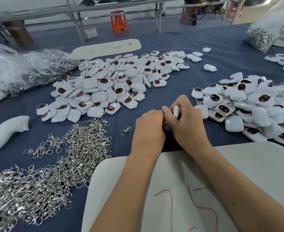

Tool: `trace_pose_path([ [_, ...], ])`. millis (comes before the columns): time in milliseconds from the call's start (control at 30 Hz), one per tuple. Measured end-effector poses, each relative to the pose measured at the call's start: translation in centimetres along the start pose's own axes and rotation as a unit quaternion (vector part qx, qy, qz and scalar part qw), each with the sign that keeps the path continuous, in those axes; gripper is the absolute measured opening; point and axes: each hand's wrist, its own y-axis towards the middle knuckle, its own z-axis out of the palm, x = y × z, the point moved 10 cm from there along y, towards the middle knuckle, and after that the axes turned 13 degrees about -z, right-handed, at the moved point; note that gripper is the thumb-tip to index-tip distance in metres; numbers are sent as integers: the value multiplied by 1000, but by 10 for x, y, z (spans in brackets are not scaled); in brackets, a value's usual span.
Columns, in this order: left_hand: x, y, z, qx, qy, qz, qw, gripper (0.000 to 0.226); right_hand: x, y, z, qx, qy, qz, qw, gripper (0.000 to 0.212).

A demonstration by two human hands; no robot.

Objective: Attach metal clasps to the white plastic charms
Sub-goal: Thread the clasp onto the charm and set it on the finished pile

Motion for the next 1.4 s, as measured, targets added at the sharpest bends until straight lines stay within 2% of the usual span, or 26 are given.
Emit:
trace_pose_path([
  [67, 7, 0, -3, -11, -97, -24, 995, 14, -12, 0, -1, -18, 48, 50, 997, 31],
  [133, 15, 0, -8, -16, -251, -47, 967, 12, -27, -2, 1, -36, 152, 116, 981, 29],
  [233, 19, 3, 0, 26, -378, -82, 922, 9, -35, -4, 5, -53, 295, 164, 940, 26],
  [300, 25, 3, 13, 63, -459, -130, 877, 9, -32, -4, 8, -46, 337, 168, 925, 24],
  [367, 29, -1, 28, 106, -546, -189, 809, 12, -30, -4, 10, -36, 356, 167, 919, 22],
  [400, 31, -3, 31, 115, -574, -209, 783, 13, -30, -4, 11, -32, 362, 168, 916, 22],
  [500, 36, -4, 32, 100, -622, -242, 738, 12, -30, -6, 15, -19, 397, 179, 900, 14],
  [600, 43, -4, 28, 64, -644, -260, 717, 15, -23, -6, 22, 16, 428, 164, 888, 15],
  [667, 48, -3, 24, 41, -630, -258, 731, 16, -20, -7, 23, 32, 428, 153, 890, 21],
  [800, 53, 5, 7, -17, -543, -209, 813, 17, -20, -9, 23, 33, 434, 154, 887, 25],
  [933, 48, 6, -5, -61, -474, -156, 864, 22, -20, -9, 23, 22, 444, 161, 881, 24],
  [1133, 36, 6, -18, -86, -393, -87, 911, 18, -23, -9, 23, 13, 453, 175, 874, 26],
  [1267, 21, 4, -29, -92, -307, -22, 947, 16, -27, -10, 23, 10, 460, 186, 868, 17],
  [1400, 3, 3, -29, -83, -189, 61, 977, 15, -31, -11, 22, 5, 442, 191, 877, 17],
])
